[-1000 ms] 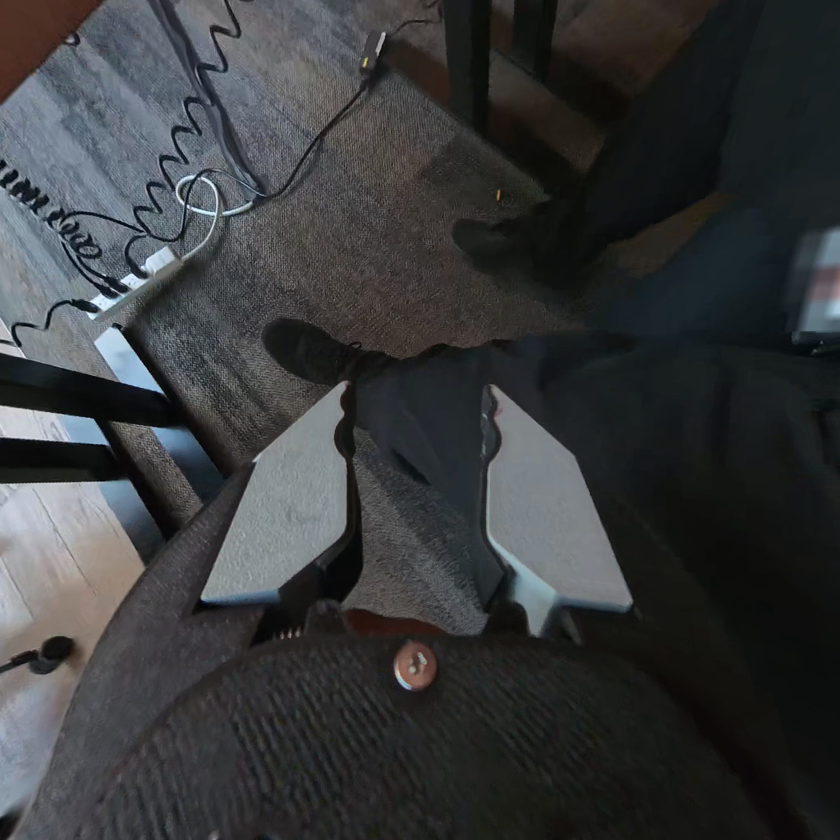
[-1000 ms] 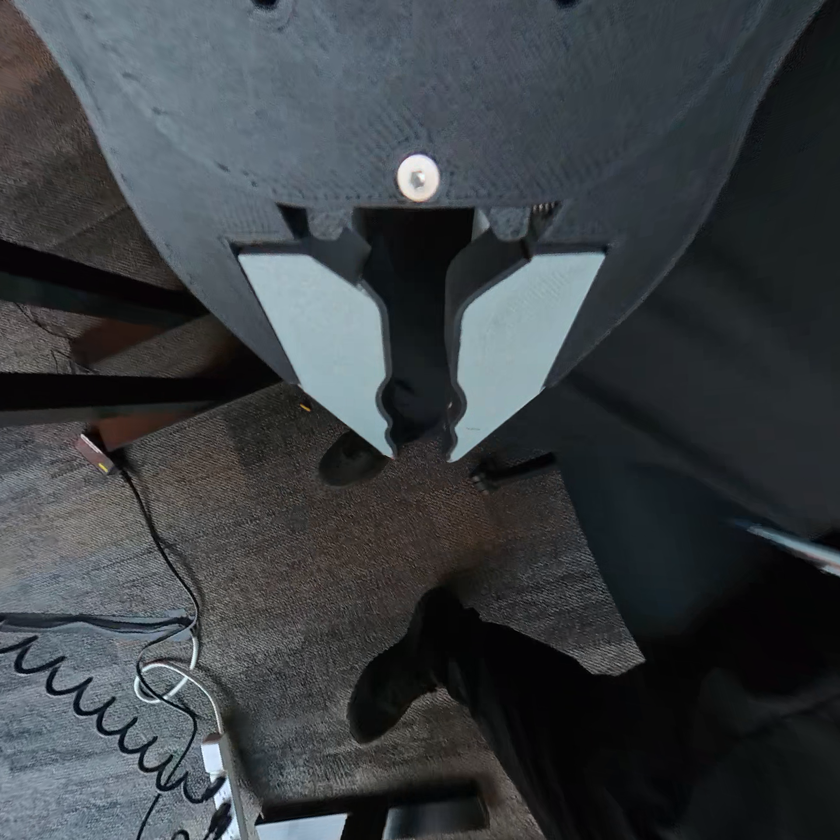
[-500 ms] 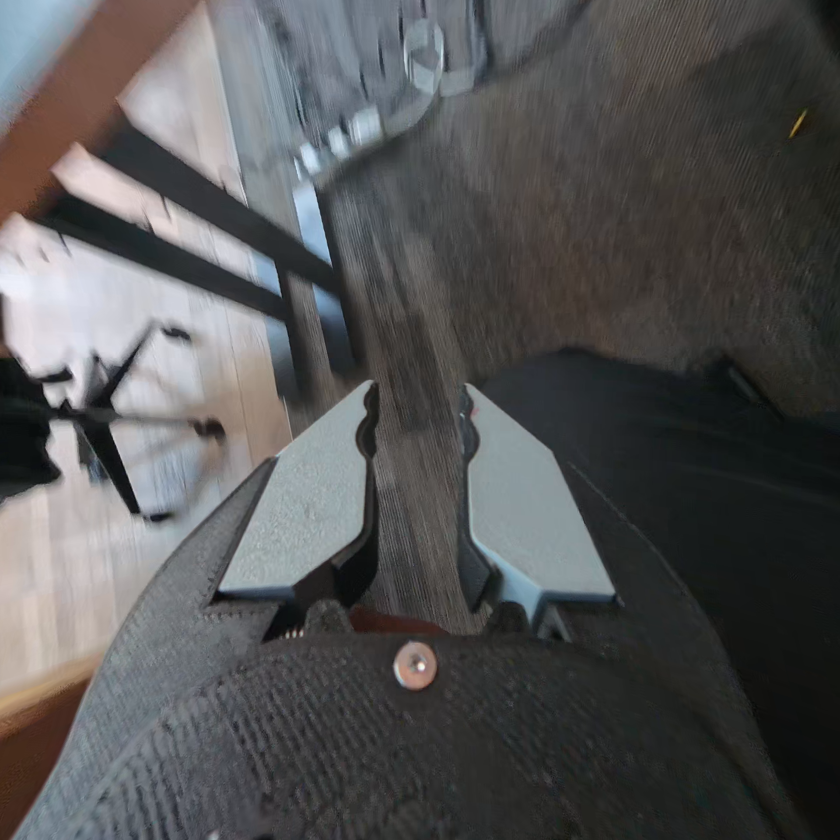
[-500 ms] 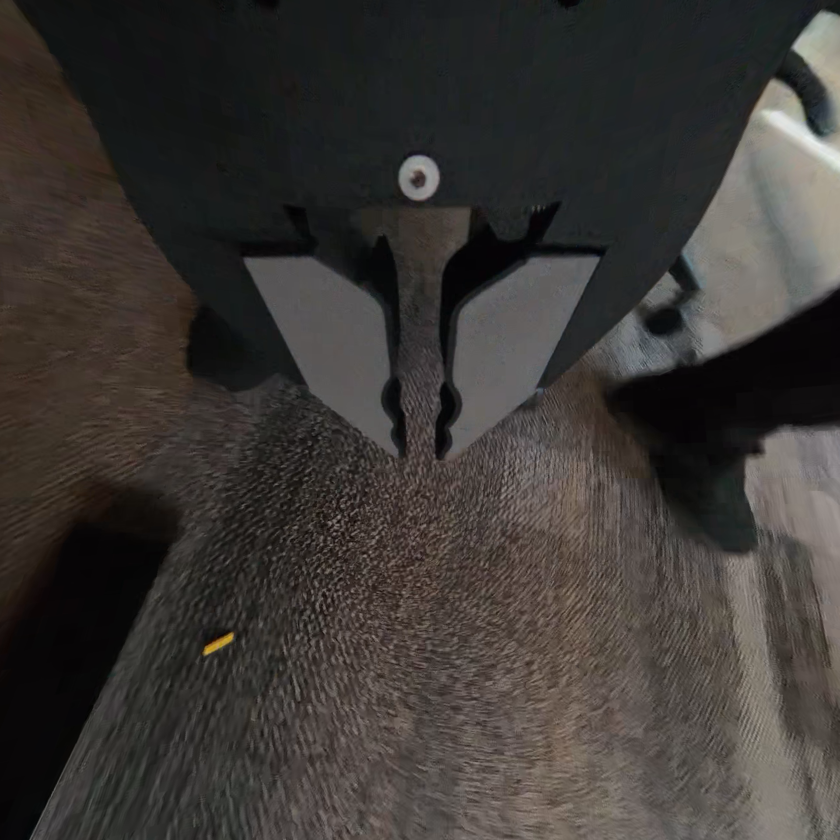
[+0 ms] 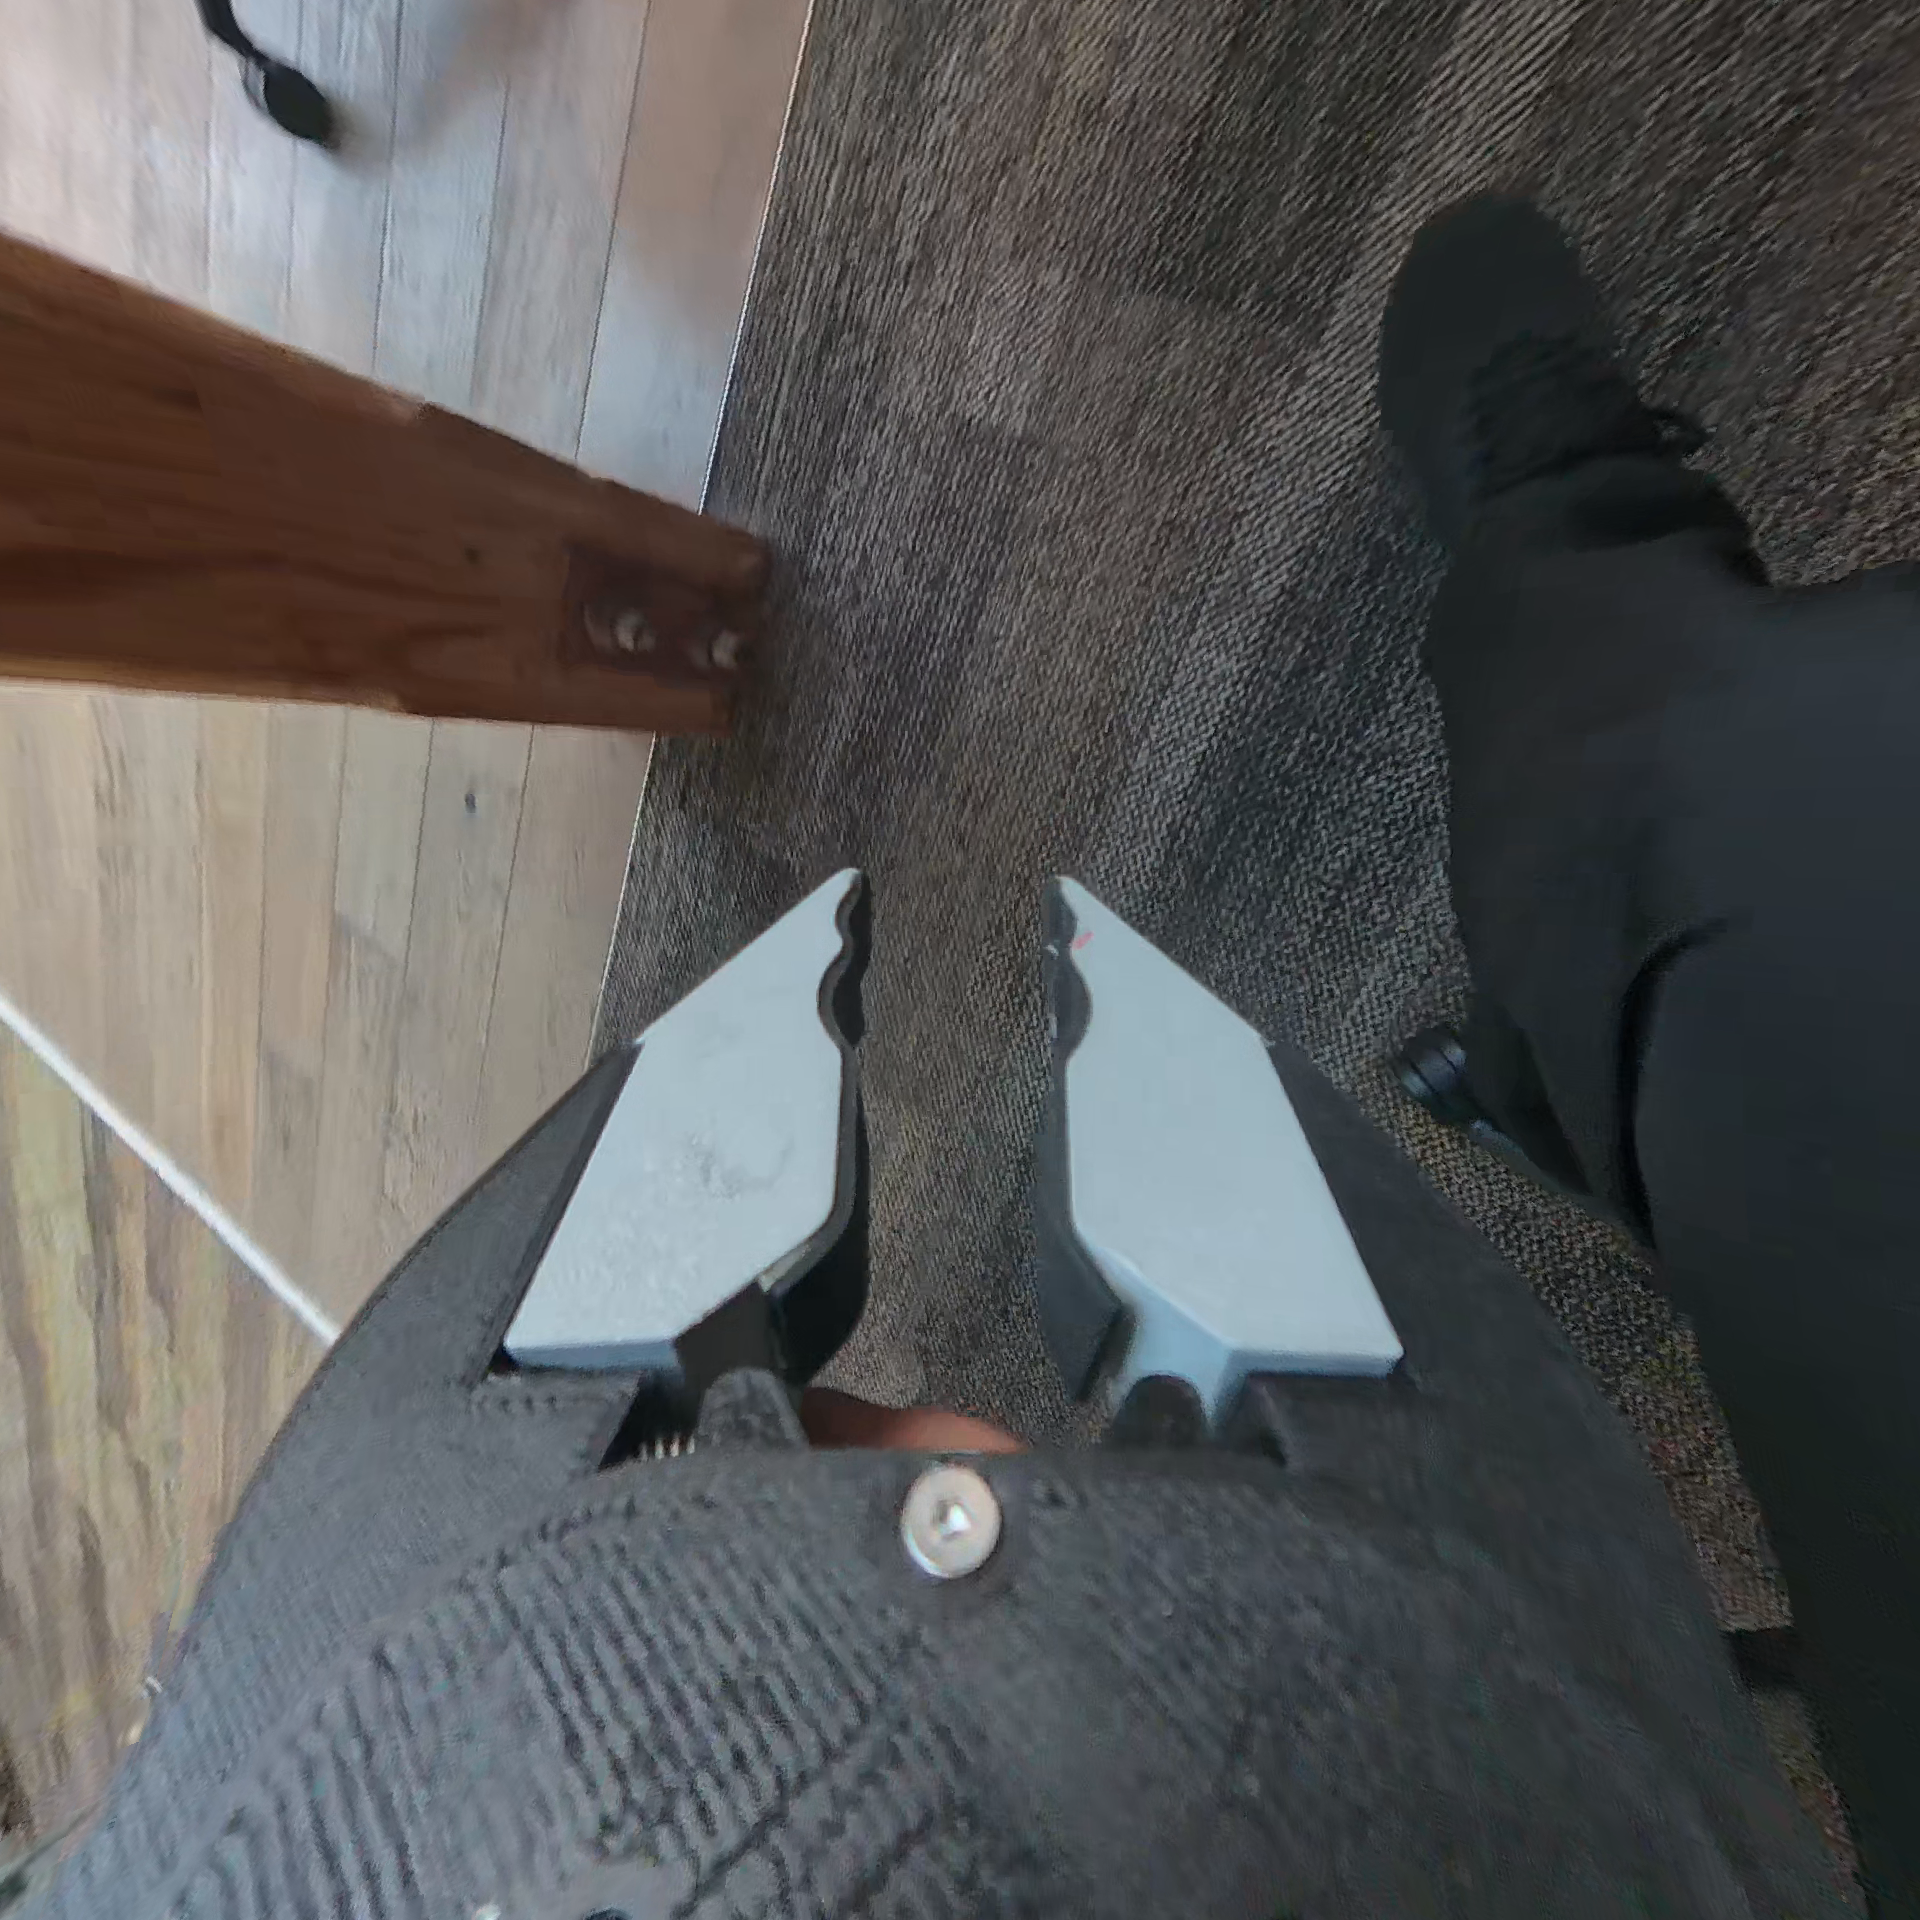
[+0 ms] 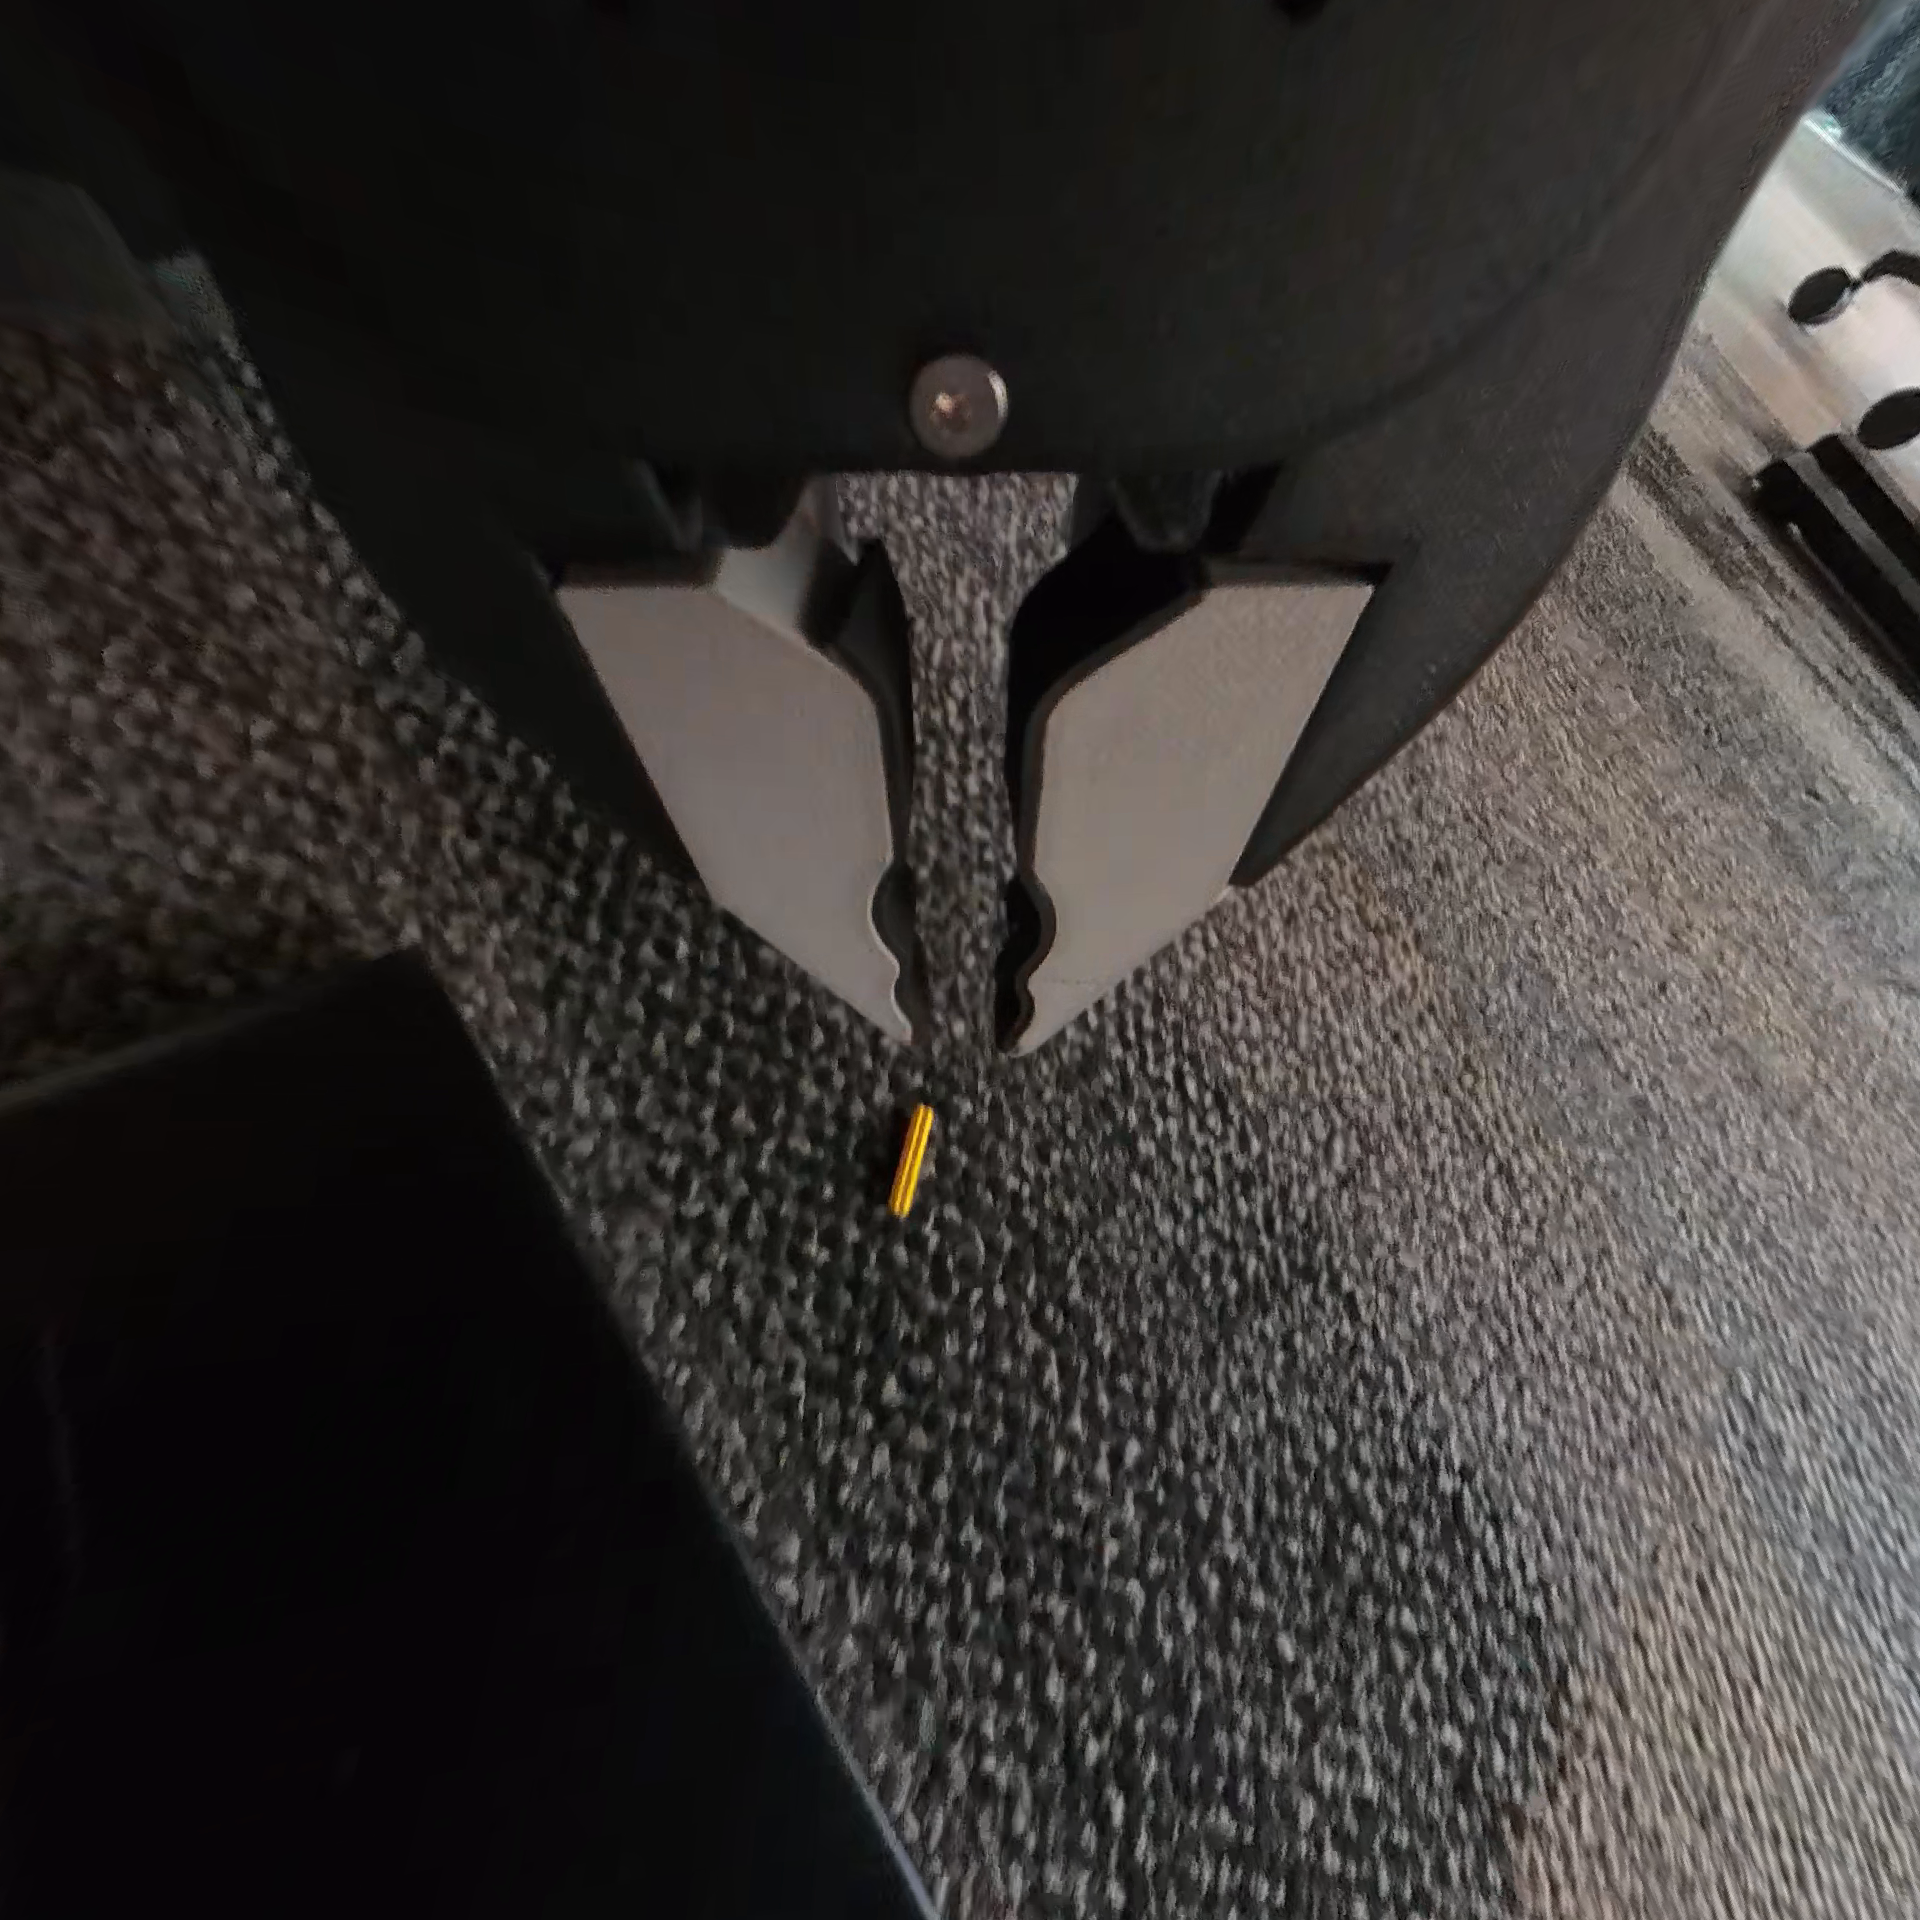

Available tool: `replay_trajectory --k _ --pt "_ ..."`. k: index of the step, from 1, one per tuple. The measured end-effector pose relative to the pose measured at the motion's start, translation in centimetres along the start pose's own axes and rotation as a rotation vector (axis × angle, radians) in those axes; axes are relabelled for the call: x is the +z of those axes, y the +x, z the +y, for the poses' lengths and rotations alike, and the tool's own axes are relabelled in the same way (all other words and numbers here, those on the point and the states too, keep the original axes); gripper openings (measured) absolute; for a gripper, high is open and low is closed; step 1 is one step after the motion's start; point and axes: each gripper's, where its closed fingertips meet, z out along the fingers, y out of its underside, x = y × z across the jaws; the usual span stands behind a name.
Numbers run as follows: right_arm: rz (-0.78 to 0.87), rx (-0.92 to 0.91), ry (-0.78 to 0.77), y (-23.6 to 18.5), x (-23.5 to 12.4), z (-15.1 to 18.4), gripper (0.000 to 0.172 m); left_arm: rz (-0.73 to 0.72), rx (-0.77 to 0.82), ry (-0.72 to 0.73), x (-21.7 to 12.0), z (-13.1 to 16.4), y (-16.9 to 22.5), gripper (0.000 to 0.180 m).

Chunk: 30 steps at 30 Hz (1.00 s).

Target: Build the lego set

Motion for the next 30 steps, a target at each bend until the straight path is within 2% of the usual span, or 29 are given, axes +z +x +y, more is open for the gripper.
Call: replay_trajectory --k 2,5,8,11,13,18,23,27,30 --pt "0.000 -0.017 0.000 -0.1 0.8 -0.8 0.011 -0.005 -0.027 -0.015 0.2 1.7 0.7 0.029" --pt "0.083 -0.091 -0.029 1.0 2.0 -1.2 0.008 0.020 -0.050 -0.083 0.9 4.1 2.3 0.033" --pt "0.098 -0.091 -0.063 1.3 3.3 -0.9 0.014 -0.009 -0.025 -0.071 1.1 4.7 2.5 0.033" --pt "0.090 -0.094 -0.039 0.9 3.5 -1.0 0.012 -0.009 -0.062 -0.110 1.7 5.7 2.4 0.033" --pt "0.145 -0.108 -0.044 1.5 3.6 -1.0 0.002 0.007 -0.098 -0.108 2.0 5.5 2.4 0.034" --pt "0.206 -0.172 -0.021 1.4 3.6 -0.5 0.001 0.010 -0.052 -0.097 2.5 5.0 2.8 0.034" --pt "0.257 -0.371 -0.066 0.7 3.8 0.7 0.001 0.021 -0.041 -0.114 2.6 5.7 3.2 0.034" --pt "0.174 -0.454 -0.058 -1.5 2.8 1.3 0.000 0.014 -0.058 -0.091 2.2 5.1 2.7 0.034" --pt "0.114 -0.556 -0.108 -3.4 -0.5 4.0 0.001 0.048 -0.078 -0.023 1.6 2.1 3.0 0.034"
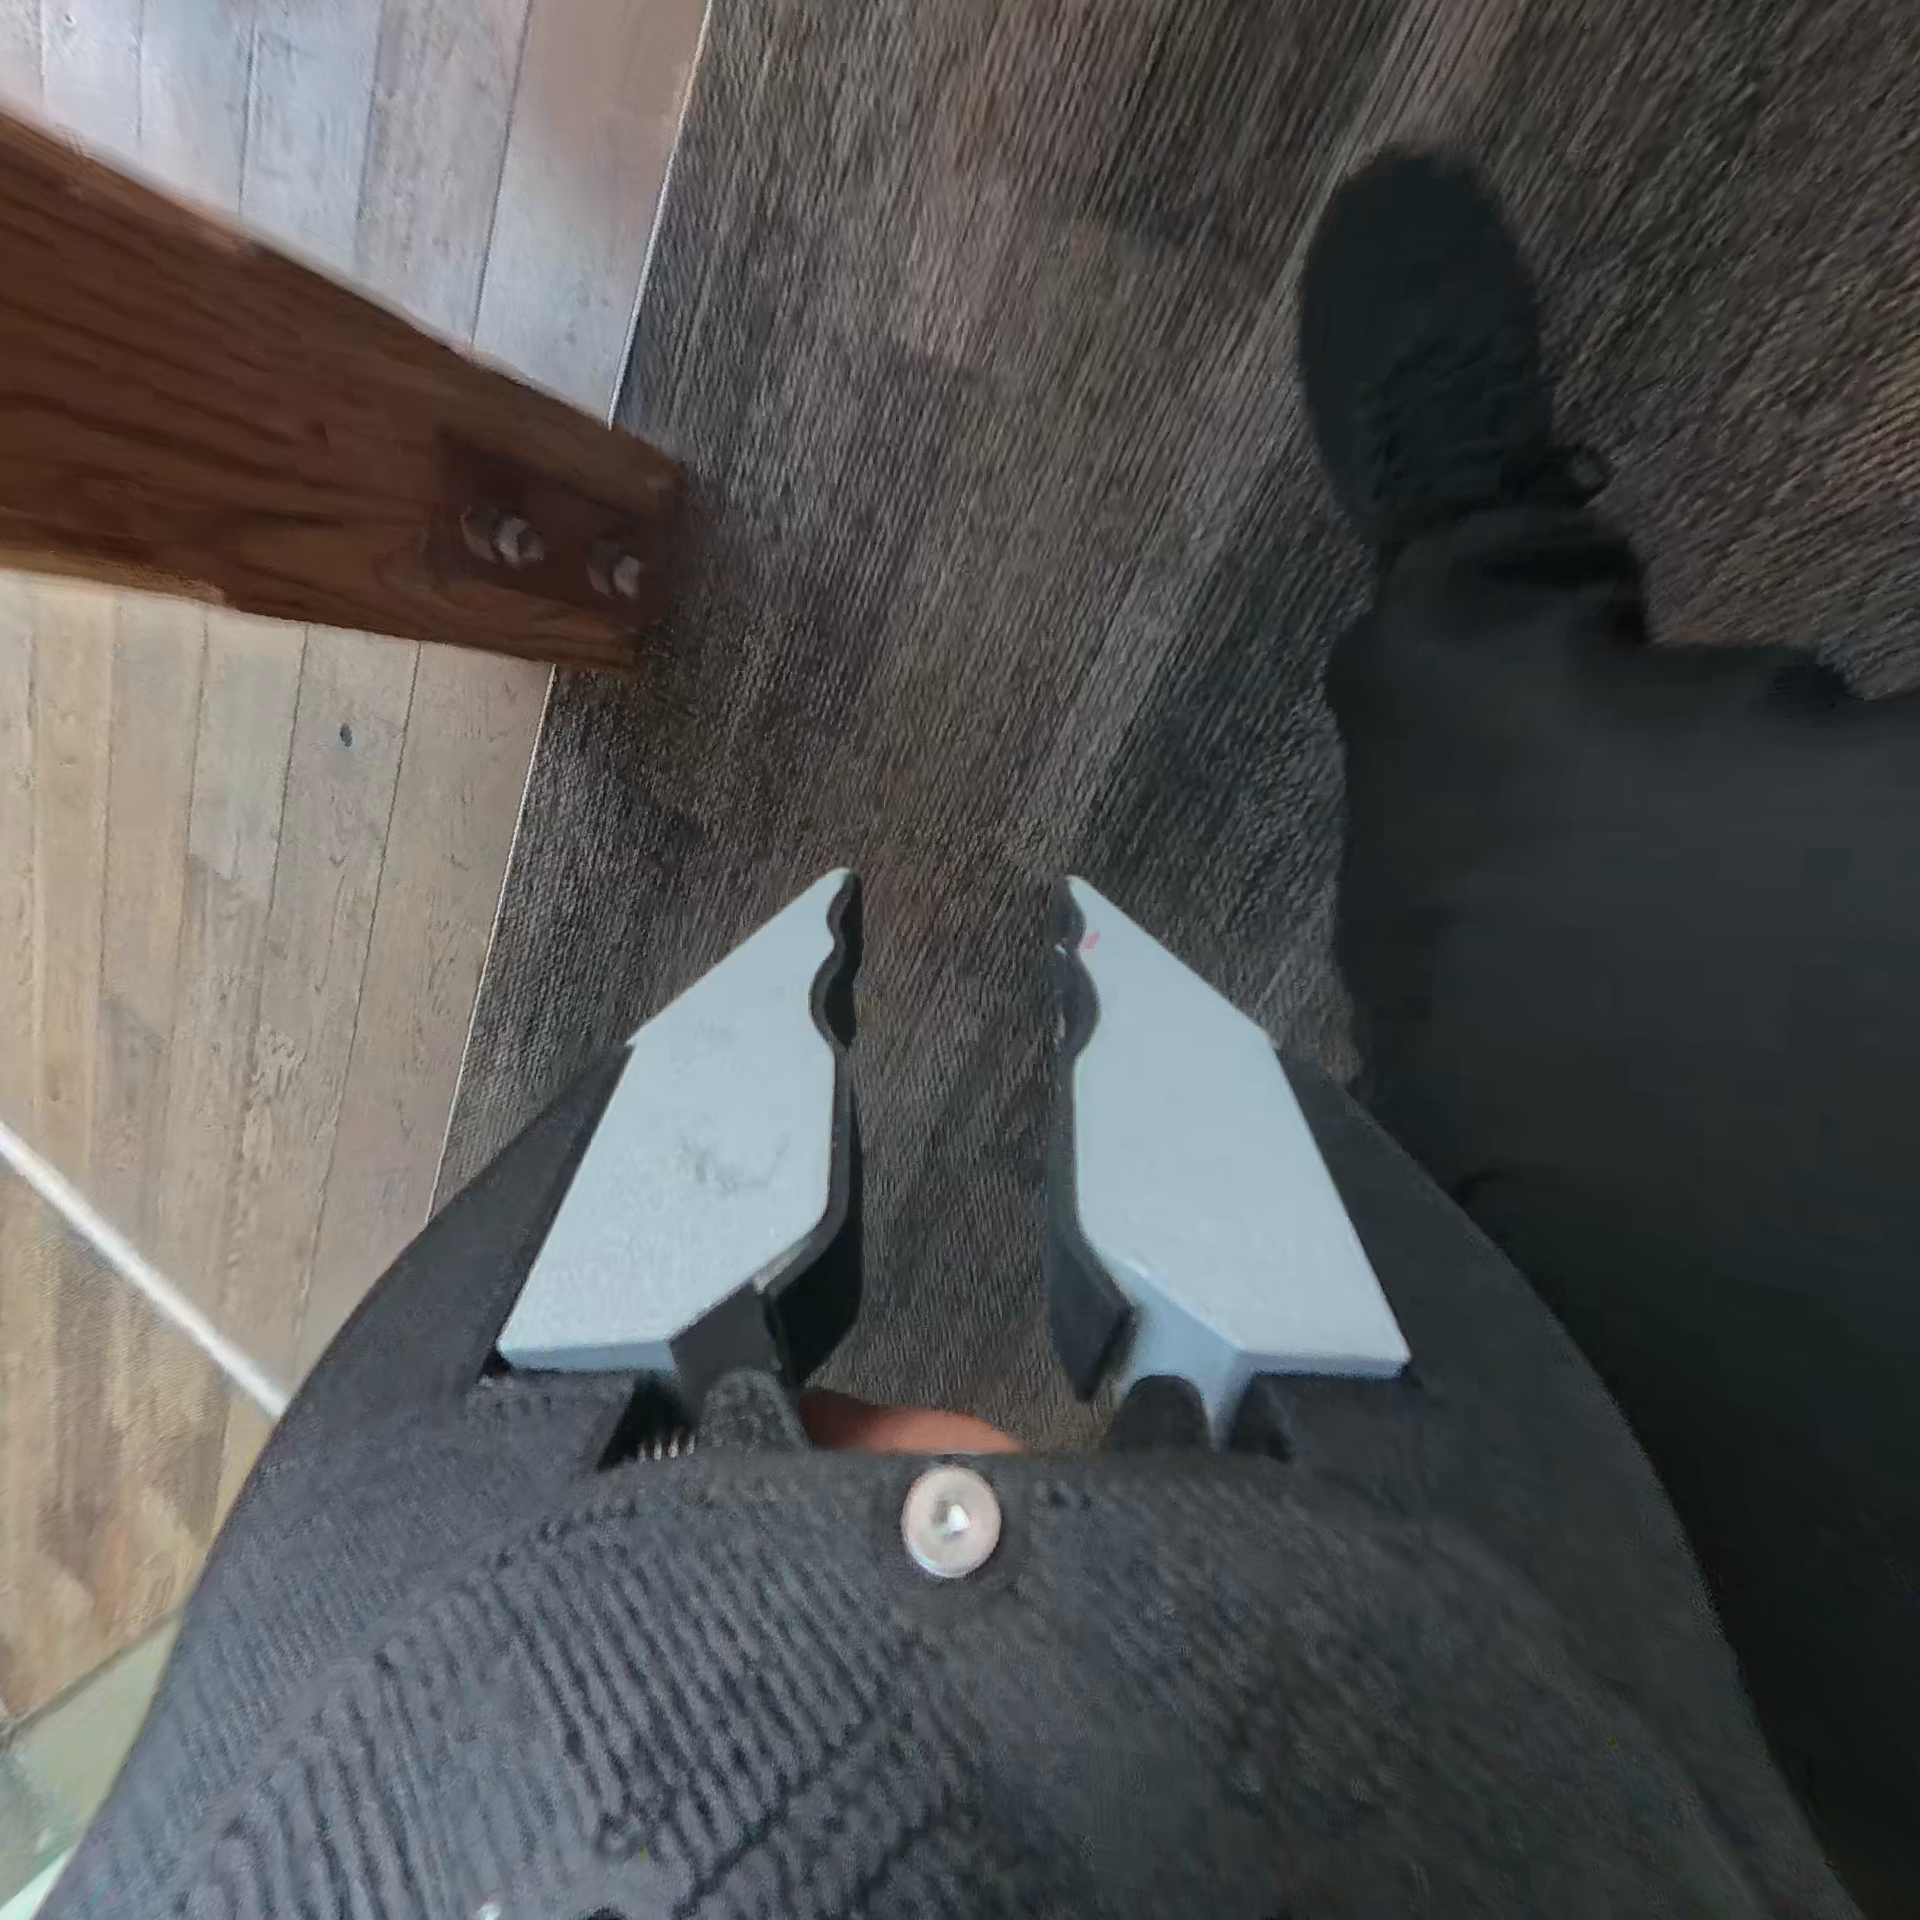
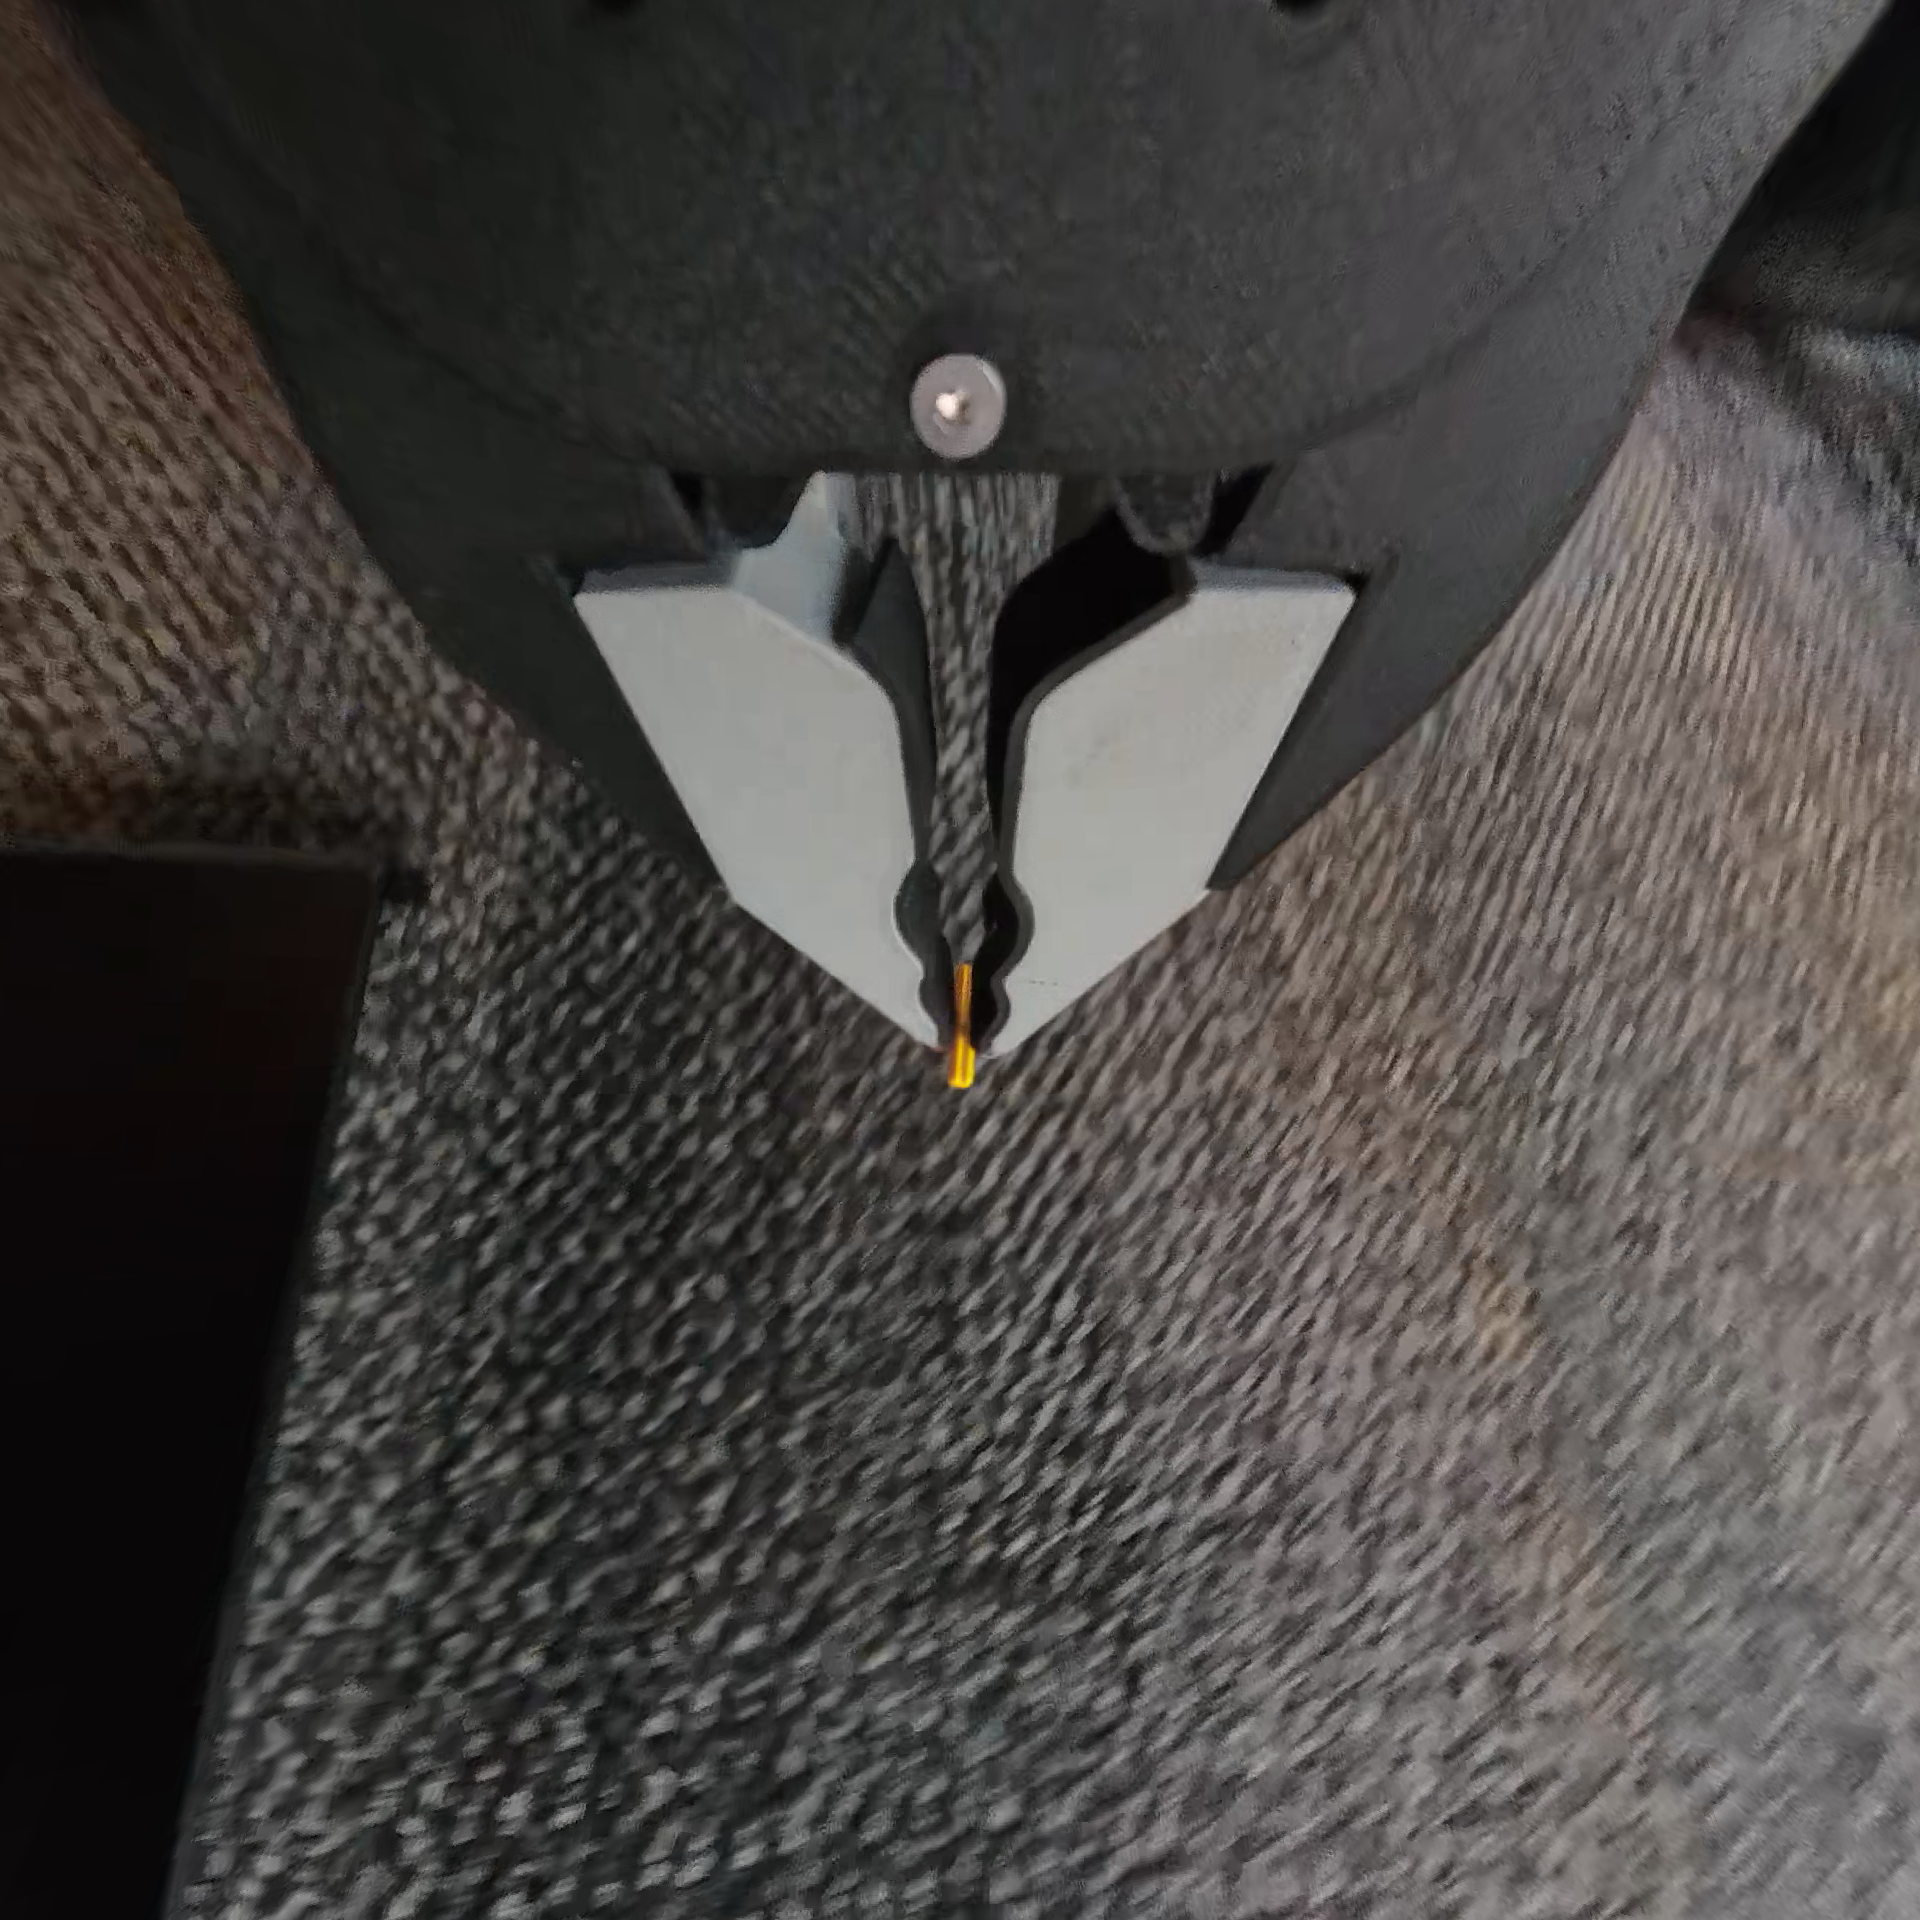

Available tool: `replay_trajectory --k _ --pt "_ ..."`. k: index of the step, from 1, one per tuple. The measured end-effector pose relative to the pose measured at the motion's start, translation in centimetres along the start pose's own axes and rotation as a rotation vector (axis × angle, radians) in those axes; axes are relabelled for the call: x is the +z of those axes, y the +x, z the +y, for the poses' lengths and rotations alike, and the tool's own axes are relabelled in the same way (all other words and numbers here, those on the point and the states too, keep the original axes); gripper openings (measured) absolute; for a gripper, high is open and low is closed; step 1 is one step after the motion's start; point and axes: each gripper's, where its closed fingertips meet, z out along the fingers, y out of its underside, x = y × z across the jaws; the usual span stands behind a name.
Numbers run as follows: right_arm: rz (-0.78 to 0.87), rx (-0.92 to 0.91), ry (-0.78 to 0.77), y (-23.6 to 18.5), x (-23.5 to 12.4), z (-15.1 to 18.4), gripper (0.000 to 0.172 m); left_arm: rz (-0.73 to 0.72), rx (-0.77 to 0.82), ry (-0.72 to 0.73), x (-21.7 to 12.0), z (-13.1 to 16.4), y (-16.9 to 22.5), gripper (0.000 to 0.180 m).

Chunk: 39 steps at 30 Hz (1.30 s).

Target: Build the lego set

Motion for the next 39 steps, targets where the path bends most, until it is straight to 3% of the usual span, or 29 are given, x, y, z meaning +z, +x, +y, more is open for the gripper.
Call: replay_trajectory --k 5,11,16,21,27,33,39 --pt "-0.061 -0.404 -0.053 -8.6 -9.9 4.8 0.000 0.004 0.103 0.269 -4.3 -9.4 0.2 0.034" --pt "-0.184 -0.903 0.076 -20.0 -24.1 9.9 0.000 0.125 0.170 0.597 -13.1 -19.4 2.7 0.032" --pt "-0.319 -1.230 0.202 -25.6 -35.1 15.5 0.001 0.354 0.263 0.727 -20.5 -23.3 8.2 0.037" --pt "-0.424 -1.341 0.458 -27.6 -48.3 16.8 0.000 0.486 0.349 0.788 -23.7 -22.0 13.8 0.030" --pt "-0.617 -1.169 0.581 -23.9 -61.6 15.9 0.000 0.437 0.532 0.728 -20.8 -19.5 18.1 0.026" --pt "-0.686 -1.002 0.755 -17.4 -69.2 10.8 0.000 0.498 0.626 0.672 -20.6 -17.0 22.0 0.028" --pt "-0.671 -0.943 0.893 -15.5 -73.2 2.5 0.000 0.506 0.763 0.620 -19.8 -14.3 23.4 0.032"
